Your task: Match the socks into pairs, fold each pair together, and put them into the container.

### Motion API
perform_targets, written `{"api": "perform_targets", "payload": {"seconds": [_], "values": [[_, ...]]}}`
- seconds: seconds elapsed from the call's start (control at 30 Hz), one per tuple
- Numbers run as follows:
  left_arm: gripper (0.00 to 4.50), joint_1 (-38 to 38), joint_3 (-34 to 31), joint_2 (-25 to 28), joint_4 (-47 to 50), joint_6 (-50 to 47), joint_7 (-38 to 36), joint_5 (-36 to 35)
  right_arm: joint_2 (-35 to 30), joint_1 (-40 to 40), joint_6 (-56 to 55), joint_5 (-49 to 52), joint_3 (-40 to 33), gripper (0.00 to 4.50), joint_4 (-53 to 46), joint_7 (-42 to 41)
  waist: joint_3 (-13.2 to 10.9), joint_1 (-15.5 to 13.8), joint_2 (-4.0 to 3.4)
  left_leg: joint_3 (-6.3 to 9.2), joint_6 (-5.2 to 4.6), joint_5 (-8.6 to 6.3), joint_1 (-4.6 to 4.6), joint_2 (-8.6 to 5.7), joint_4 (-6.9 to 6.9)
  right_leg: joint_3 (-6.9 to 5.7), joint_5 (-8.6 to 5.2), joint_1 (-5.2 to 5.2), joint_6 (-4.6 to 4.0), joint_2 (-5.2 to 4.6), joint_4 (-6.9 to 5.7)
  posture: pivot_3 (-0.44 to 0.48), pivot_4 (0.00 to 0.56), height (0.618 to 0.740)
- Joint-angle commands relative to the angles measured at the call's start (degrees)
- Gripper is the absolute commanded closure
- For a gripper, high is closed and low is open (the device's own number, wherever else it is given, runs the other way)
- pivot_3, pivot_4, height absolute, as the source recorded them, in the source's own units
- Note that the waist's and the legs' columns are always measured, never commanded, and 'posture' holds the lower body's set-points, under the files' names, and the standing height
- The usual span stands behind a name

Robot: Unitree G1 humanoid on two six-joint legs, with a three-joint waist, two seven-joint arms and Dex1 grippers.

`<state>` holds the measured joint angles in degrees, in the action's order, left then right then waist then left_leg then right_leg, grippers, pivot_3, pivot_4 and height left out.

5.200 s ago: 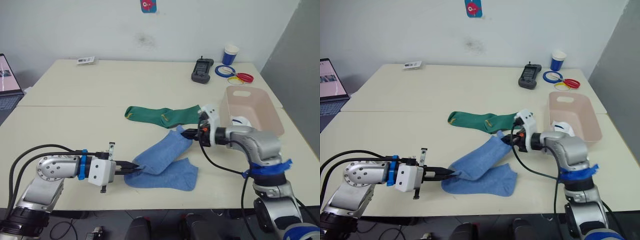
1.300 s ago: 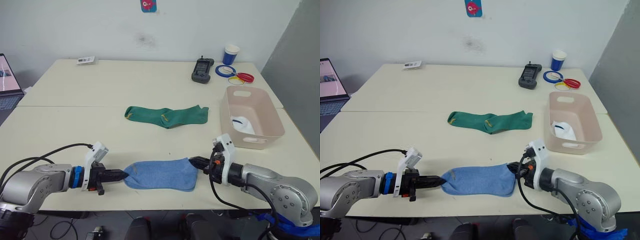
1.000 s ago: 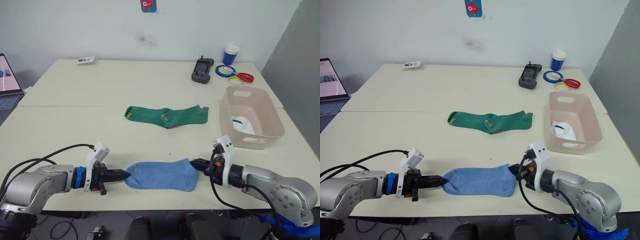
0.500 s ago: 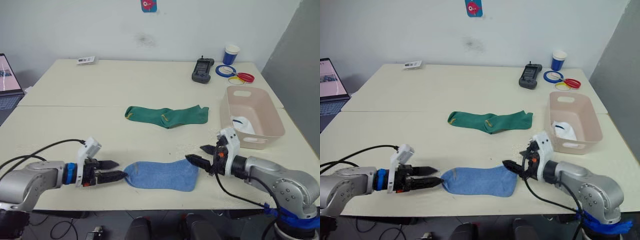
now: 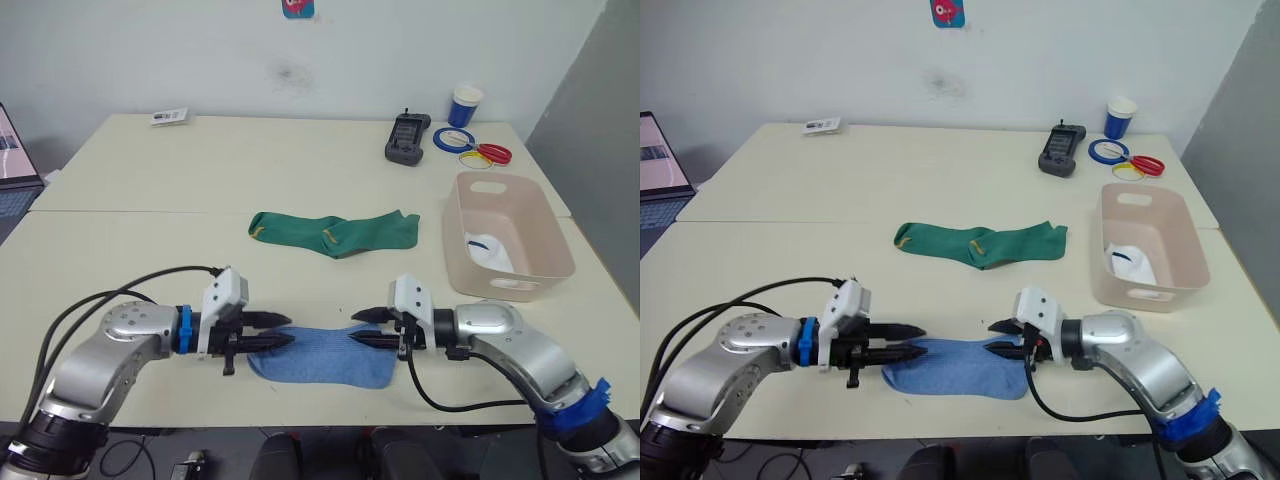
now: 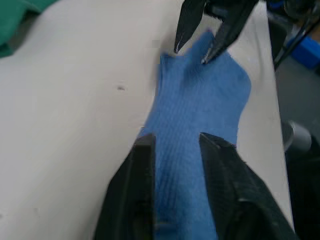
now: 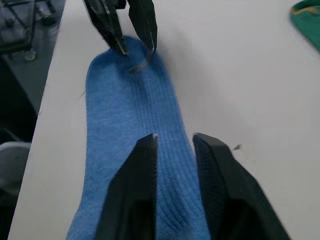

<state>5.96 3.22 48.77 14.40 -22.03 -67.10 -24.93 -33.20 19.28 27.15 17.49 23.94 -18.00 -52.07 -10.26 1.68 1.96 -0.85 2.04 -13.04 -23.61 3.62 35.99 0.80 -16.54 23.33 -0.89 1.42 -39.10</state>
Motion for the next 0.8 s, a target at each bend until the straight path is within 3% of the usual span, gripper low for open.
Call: {"api": "perform_targets", "payload": {"seconds": [0.03, 0.33, 0.47, 0.8], "values": [[4.48, -1.44, 1.37, 1.06, -3.61, 8.18, -0.02, 6.77, -0.35, -1.03, -6.34, -3.8, 2.02, 4.5, 3.53, -2.7, 0.0, -0.04, 0.0, -0.02, 0.0, 0.0, 0.0, 0.0, 0.01, 0.0, 0.0, 0.0, 0.0, 0.0, 0.0, 0.0, 0.15, 0.74], [4.48, -8.69, -1.61, 0.83, -7.08, 9.95, 1.82, 7.46, -3.8, -6.35, -12.63, -6.49, -1.64, 4.5, 8.45, -4.33, 0.14, -0.04, -0.02, -0.29, 0.0, 0.0, 0.31, 0.05, 0.06, 0.16, 0.11, -0.26, 0.17, -0.23, -0.05, 0.0, 0.15, 0.74], [4.48, -10.35, -3.94, 0.55, -5.88, 8.05, 1.94, 4.47, -6.37, -8.25, -12.06, -5.58, -4.08, 4.5, 5.1, -5.32, 0.14, -0.01, -0.03, -0.35, -0.01, 0.0, 0.82, 0.07, 0.0, 0.19, 0.1, -0.73, 0.16, -0.25, -0.04, 0.0, 0.15, 0.74], [4.48, -8.79, -9.53, 0.42, -1.05, 1.54, 2.42, -3.14, -4.39, -6.93, 2.45, 6.38, -13.26, 4.5, -8.24, -1.57, 0.12, -0.03, -0.04, -0.27, 0.0, 0.0, 0.73, 0.09, 0.0, 0.14, 0.1, -0.7, 0.17, -0.29, -0.04, 0.0, 0.15, 0.74]]}}
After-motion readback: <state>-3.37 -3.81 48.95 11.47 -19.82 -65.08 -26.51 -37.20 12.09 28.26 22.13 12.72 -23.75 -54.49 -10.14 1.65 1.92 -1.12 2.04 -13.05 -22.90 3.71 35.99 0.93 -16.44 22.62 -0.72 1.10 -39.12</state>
